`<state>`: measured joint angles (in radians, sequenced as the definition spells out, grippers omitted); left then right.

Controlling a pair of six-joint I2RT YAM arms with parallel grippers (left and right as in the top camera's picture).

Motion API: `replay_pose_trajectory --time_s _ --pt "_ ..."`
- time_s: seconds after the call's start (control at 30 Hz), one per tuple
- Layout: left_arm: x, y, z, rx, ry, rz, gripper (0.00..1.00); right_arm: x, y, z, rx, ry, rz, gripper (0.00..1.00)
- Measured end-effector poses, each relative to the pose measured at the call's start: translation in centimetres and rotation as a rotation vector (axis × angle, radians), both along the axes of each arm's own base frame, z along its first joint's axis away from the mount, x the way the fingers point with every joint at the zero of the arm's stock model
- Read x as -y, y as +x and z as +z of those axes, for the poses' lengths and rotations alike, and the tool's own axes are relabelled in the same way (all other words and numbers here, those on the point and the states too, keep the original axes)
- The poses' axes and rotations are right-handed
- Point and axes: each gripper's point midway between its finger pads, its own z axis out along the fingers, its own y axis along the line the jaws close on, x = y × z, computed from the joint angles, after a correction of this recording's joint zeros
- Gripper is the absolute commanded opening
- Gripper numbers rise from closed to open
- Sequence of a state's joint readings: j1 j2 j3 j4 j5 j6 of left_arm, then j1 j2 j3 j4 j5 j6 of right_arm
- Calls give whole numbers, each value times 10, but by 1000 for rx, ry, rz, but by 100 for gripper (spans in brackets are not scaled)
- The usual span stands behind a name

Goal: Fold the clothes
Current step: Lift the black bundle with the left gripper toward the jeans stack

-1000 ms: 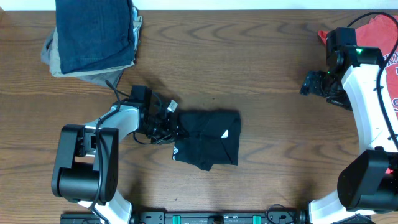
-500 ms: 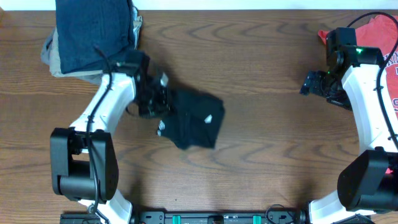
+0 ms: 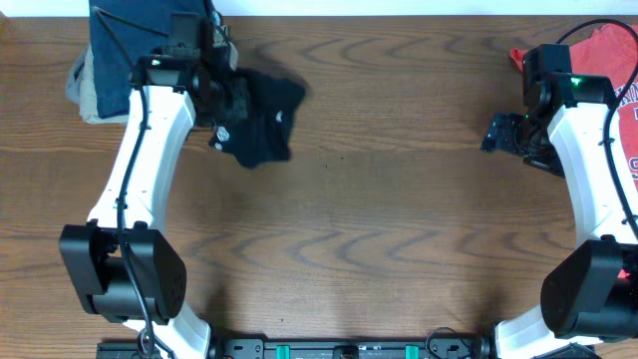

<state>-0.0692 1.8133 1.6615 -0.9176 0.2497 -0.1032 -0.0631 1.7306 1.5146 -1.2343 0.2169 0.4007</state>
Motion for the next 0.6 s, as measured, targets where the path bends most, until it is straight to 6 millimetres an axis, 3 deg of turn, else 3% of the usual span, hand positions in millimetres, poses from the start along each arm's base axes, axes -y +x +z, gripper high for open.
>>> replay_pose_trajectory --time_s 0.23,0.6 --pt "-25 38 28 165 23 59 6 0 0 0 0 0 0 99" --pt "-47 94 54 345 72 112 6 0 0 0 0 0 0 99"
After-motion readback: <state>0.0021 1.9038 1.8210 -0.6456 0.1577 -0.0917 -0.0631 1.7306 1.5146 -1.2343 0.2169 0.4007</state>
